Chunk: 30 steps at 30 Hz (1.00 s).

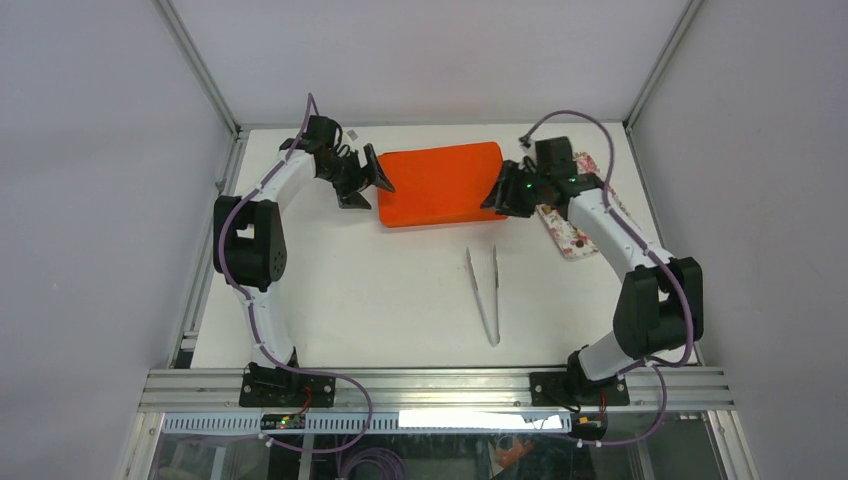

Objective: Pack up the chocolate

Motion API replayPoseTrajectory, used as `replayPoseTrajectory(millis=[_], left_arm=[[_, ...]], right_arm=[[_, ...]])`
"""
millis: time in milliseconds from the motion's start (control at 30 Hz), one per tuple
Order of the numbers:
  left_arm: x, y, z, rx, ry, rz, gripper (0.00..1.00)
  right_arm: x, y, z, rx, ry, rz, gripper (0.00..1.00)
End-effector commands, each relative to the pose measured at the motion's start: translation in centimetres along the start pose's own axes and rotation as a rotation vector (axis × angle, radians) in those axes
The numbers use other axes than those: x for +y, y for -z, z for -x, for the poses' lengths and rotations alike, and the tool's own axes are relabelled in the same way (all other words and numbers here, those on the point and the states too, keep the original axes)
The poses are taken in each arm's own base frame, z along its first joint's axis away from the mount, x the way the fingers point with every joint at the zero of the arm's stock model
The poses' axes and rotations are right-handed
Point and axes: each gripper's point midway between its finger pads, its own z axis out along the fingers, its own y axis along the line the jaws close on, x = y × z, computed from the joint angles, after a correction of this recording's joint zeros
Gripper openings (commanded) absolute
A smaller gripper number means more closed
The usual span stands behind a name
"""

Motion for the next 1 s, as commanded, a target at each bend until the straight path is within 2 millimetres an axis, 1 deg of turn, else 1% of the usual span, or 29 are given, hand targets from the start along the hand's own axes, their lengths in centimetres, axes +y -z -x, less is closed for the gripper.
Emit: replayPoseTrajectory(millis=[0,133,200,300,467,567,733,967], left_arm=[[-1.8,1.1,2.0,-0.063,-0.039,-0.048,0.86],[-1.6,0.9,2.1,-0.070,-0.009,-0.044,0.87],[-1.4,0.7,2.0,-0.073,0.009,-0.039,0.87],[-1.2,0.6,2.1,-0.085,0.011,-0.038,0.88],[-1.0,0.6,2.3,-0.078,0.017,-0.048,0.89],[-0.6,0.9,2.6,-0.085,0.022,-0.051,0.89],[0.5,1.3,3.2,-0.088,0.048,-0.048,0.89],[0.9,0.9,3.1,-0.072,0.060,-0.052,0.90]], right_arm=[[5.4,-1.3,-4.4,0.016,0.145,0.081,0.49],[9.5,-3.4,-7.7,0.019,0.209,0.132,0.49],[10.5,-4.7,-8.5,0.023,0.224,0.137,0.49],[11.3,-7.1,-9.1,0.052,0.195,0.154,0.49],[11.9,-10.3,-9.2,0.095,0.202,0.142,0.48],[12.1,-11.7,-9.1,0.115,0.198,0.139,0.48],[12.3,-13.3,-8.8,0.130,0.203,0.131,0.48],[12.8,-14.5,-7.1,0.100,0.216,0.123,0.48]])
